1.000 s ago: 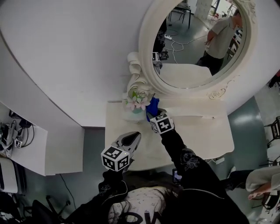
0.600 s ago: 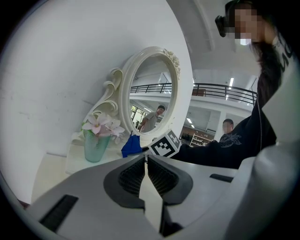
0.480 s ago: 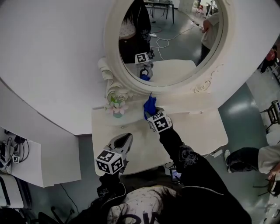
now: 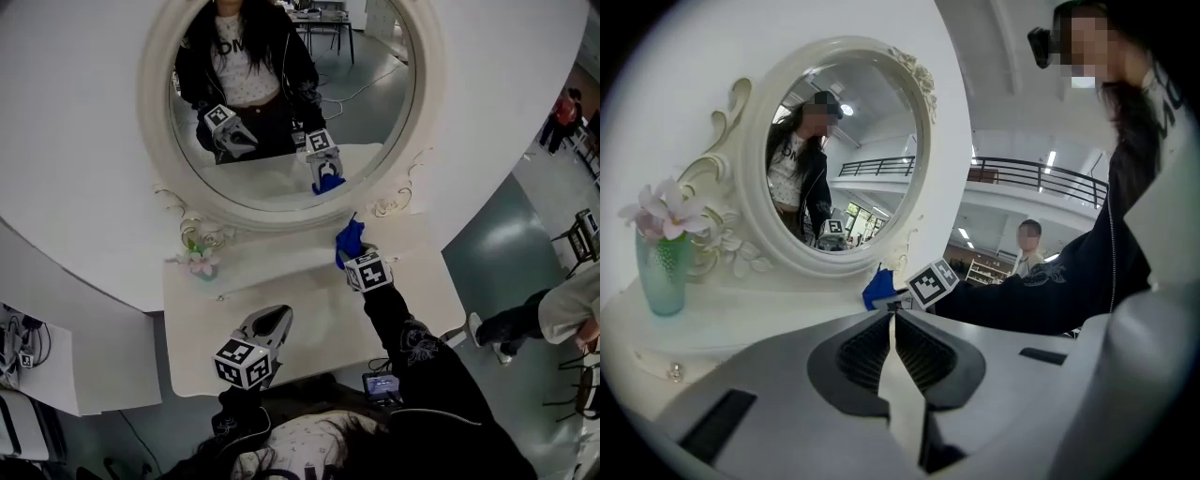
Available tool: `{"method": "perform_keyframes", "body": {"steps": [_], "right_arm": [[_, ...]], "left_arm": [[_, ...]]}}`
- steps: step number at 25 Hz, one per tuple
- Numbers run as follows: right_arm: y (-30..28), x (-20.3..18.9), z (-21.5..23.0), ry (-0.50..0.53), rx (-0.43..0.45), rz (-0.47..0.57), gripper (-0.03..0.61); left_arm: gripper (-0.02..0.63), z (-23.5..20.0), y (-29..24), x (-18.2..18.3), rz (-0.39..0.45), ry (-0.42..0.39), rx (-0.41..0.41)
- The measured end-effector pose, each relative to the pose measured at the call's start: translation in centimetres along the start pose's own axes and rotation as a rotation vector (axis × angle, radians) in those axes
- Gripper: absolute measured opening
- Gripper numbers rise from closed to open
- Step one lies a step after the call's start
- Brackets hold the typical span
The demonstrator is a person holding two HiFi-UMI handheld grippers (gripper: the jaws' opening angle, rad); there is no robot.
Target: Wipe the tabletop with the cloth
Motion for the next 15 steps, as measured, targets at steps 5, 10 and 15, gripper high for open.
{"method": "perform_keyframes", "body": {"steps": [5, 10, 15], "right_arm": [[2.1, -0.6, 8.0, -0.03, -0.048, -0.015, 0.11], [4.4, -0.6, 14.5, -0.044, -0.138, -0.023, 0.11], [5.6, -1.0, 18.8, -0.078, -0.188, -0.012, 0.109]], "left_arm": [[0.0, 2.4, -2.9, -0.4, -0.006, 0.014, 0.022], [0.0, 3.7, -4.5, -0.8, 0.01, 0.033, 0.064], [0.0, 4.5, -4.3, -1.3, 0.001, 0.043, 0.114]]}}
Point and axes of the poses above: the fingertips, and each gripper's own axes: y backward along the fingers, z to its right, x out of its top, the point moved 7 cm from there along y, backward along the fingers, and after that the axes turned 12 degrees about -y, right-handed, at the moved point
